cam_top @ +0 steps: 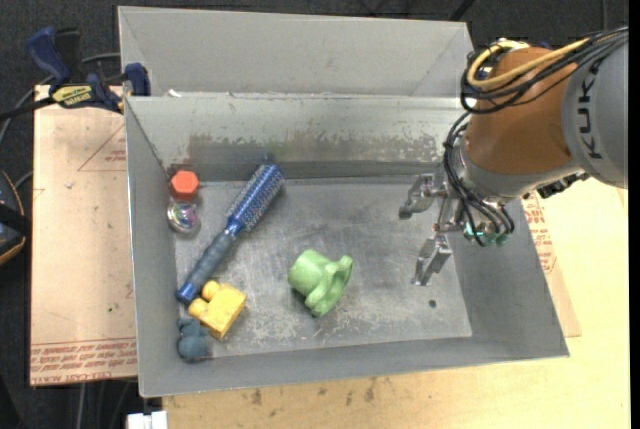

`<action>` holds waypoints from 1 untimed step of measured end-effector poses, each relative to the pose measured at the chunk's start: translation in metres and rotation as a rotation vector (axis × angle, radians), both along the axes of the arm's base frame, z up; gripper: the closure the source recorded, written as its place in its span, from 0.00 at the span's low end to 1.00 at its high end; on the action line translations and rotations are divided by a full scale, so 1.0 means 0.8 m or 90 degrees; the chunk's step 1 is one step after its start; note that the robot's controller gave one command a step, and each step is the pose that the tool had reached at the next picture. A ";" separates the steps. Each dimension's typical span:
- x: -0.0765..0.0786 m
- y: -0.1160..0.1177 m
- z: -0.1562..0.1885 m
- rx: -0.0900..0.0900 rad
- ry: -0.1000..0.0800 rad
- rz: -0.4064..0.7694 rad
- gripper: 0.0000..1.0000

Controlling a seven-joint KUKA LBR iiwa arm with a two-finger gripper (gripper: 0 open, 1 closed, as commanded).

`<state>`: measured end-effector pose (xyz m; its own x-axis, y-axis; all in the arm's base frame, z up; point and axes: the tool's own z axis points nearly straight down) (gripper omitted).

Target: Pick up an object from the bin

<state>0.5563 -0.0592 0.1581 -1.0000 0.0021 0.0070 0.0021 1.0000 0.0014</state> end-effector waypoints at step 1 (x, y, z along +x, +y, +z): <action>0.042 0.125 -0.106 -0.002 -0.006 0.116 0.00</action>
Offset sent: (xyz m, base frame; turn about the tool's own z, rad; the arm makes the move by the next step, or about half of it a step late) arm 0.0311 0.0989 -0.0881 -0.1776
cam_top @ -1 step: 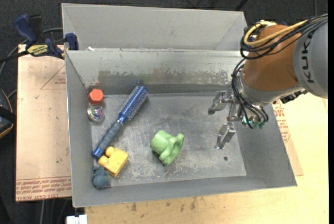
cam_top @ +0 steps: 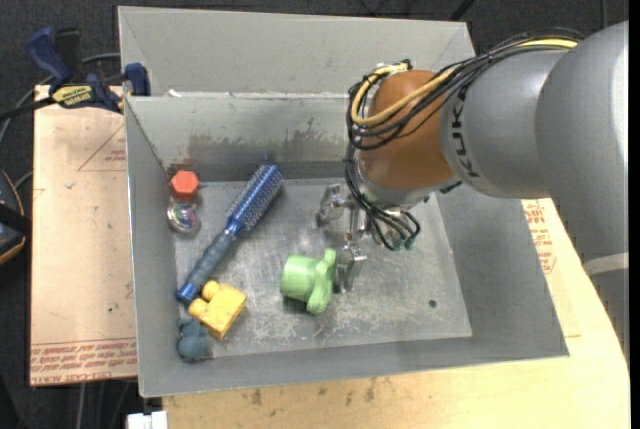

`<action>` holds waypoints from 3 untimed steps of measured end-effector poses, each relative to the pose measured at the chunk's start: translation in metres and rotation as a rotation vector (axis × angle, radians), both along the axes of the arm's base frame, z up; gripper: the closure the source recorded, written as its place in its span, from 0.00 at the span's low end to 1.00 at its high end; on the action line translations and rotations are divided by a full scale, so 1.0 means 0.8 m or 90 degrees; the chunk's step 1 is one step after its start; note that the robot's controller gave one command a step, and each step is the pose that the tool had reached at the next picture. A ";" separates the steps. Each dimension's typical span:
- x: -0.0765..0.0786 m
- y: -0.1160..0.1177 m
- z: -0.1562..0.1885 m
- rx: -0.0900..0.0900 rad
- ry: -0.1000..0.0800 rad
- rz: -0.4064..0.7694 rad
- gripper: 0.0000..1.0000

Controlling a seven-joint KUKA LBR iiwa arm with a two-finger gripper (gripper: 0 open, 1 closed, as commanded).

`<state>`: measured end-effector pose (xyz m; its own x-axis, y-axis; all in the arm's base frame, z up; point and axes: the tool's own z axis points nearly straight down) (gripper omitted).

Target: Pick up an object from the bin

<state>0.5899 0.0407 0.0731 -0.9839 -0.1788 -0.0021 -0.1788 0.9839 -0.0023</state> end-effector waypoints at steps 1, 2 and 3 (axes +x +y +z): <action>-0.048 0.078 0.003 0.002 -0.006 0.168 0.00; -0.048 0.078 0.005 0.002 -0.004 0.167 1.00; -0.104 0.054 0.183 0.001 -0.003 0.308 1.00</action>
Offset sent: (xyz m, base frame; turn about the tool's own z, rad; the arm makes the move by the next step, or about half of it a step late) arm -0.0421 0.0607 -0.0017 -0.2638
